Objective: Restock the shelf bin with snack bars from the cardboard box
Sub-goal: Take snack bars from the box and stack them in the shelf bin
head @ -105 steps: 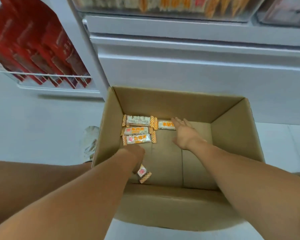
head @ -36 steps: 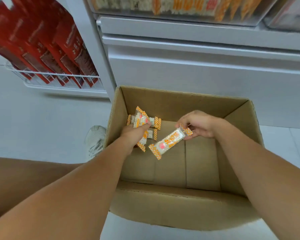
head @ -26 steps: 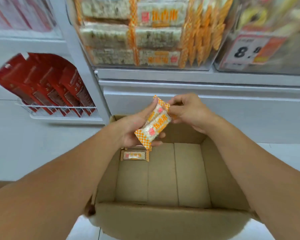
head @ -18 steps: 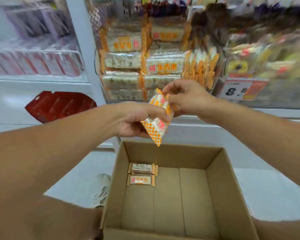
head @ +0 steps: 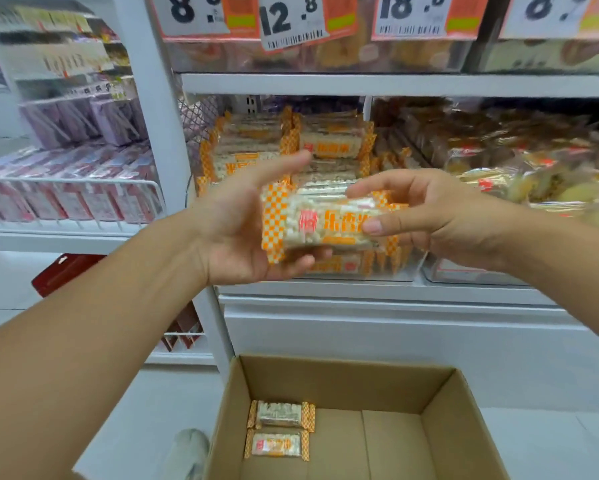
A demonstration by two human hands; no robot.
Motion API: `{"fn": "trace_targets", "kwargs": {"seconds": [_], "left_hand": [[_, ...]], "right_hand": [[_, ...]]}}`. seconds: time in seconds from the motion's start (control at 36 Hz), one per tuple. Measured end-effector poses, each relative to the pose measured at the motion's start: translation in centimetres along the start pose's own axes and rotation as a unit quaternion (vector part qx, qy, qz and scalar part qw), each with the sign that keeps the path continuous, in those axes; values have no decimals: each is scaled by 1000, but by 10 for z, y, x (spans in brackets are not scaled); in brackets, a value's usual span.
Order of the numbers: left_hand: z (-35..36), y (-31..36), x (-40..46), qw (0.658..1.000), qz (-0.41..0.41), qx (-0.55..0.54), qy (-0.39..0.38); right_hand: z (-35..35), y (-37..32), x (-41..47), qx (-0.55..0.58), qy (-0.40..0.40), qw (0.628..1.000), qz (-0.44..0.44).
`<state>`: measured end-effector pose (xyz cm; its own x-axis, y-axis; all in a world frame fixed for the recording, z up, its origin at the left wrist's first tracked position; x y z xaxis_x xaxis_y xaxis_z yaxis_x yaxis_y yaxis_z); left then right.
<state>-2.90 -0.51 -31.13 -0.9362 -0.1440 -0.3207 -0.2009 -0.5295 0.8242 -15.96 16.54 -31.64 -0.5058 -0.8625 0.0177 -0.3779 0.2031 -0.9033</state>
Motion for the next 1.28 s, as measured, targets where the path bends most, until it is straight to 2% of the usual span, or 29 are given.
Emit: {"fn": "trace_targets", "kwargs": {"seconds": [0.06,0.11,0.22,0.31,0.36,0.44,0.5,0.53,0.56,0.61,0.64,0.67,0.72,0.86,1.03,1.14,1.28], "left_hand": [[-3,3,1,998,-6,-57,-8],[-5,5,3,997,25,-63,26],[8,-8,13,987,143,0,74],[12,-12,23,964,218,-15,150],[12,-11,29,952,252,-24,170],[12,-4,33,950,273,-15,151],[9,4,34,946,289,49,141],[3,11,33,928,316,117,158],[-4,18,31,891,358,209,185],[-19,29,30,776,435,400,218],[-26,31,32,726,446,475,219],[-33,31,36,691,440,533,213],[-46,27,45,654,399,611,198],[-51,16,52,624,336,676,203],[-53,15,55,614,343,680,206],[-54,16,58,612,349,678,210],[-54,18,59,613,366,671,203]], "right_hand": [[-5,2,4,-2,58,998,9],[-5,2,6,16,95,995,10],[8,2,10,16,122,992,-10],[14,-1,14,-39,120,992,-25],[14,-5,15,-76,107,991,-36],[5,-13,17,-148,120,980,-61],[-5,-17,22,-188,145,969,-75],[-10,-19,25,-179,152,969,-79],[-16,-20,28,-163,157,971,-82],[-24,-21,35,-162,169,968,-87],[-29,-21,40,-180,177,964,-89],[-33,-21,45,-204,185,957,-93],[-40,-19,56,-253,202,941,-100],[-56,-8,84,-323,227,914,-92],[-56,-3,106,-367,215,904,-49],[-60,1,113,-414,214,884,-40],[-57,-2,109,-507,206,835,-57]]}}
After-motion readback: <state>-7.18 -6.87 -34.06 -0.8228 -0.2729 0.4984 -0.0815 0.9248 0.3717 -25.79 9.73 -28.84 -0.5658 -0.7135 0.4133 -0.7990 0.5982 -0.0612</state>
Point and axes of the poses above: each hand's wrist, its own x-axis towards the middle knuckle, its own z-axis out of the palm, y = z × x, the point moved 3 cm from there along x, towards the middle knuckle, and after that the axes turned 15 degrees about -x, right-handed, at the moved point
